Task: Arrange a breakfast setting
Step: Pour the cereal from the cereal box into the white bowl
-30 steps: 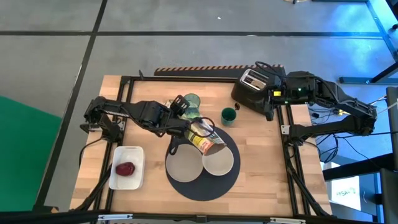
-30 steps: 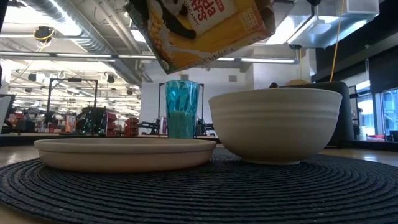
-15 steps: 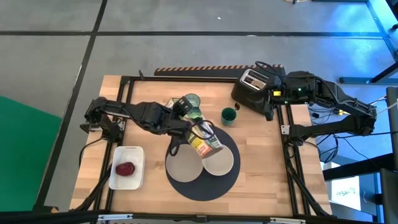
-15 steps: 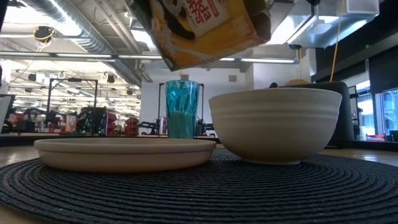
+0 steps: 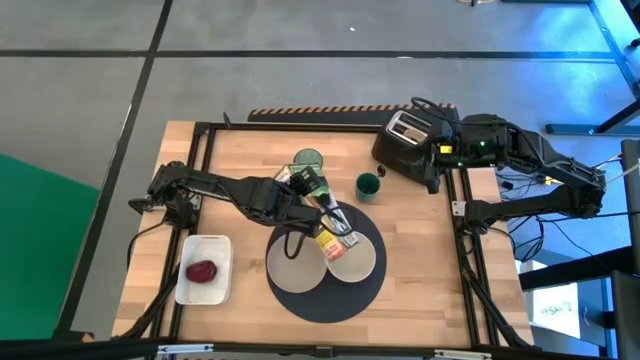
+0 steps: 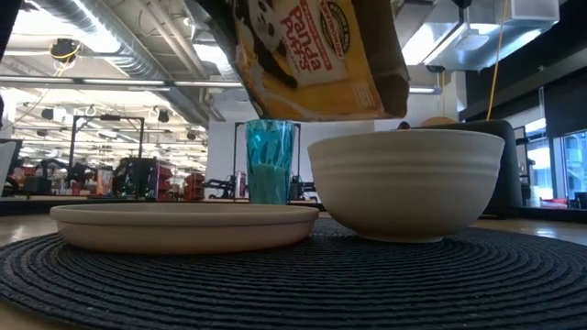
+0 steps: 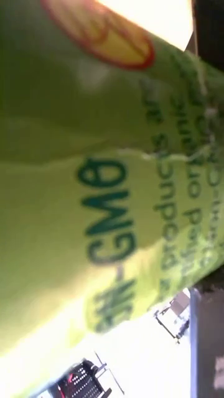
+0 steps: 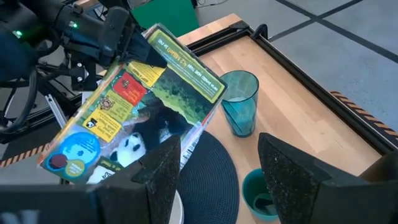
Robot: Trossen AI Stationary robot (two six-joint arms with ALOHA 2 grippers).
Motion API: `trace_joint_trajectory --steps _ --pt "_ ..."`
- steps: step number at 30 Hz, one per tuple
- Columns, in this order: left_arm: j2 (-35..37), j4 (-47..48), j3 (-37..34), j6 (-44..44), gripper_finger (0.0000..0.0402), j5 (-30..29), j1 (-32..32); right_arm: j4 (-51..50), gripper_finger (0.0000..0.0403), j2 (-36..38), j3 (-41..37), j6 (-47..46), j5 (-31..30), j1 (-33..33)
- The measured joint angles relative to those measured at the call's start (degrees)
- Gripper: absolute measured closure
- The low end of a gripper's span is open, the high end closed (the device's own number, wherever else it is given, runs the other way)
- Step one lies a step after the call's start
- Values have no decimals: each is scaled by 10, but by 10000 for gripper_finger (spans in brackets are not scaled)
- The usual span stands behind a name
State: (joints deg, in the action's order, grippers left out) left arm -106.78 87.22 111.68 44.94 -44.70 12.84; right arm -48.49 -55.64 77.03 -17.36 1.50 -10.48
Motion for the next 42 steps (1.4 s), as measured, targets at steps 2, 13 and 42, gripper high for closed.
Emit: trace_joint_trajectory --steps 2,13,42 --pt "0 0 0 3 218 -1 1 0 196 0 0 0 0 0" --pt "-1 5 0 4 218 -24 27 0 196 0 0 0 1 0" --pt "-1 3 -1 54 218 -90 27 -1 196 0 0 1 7 0"
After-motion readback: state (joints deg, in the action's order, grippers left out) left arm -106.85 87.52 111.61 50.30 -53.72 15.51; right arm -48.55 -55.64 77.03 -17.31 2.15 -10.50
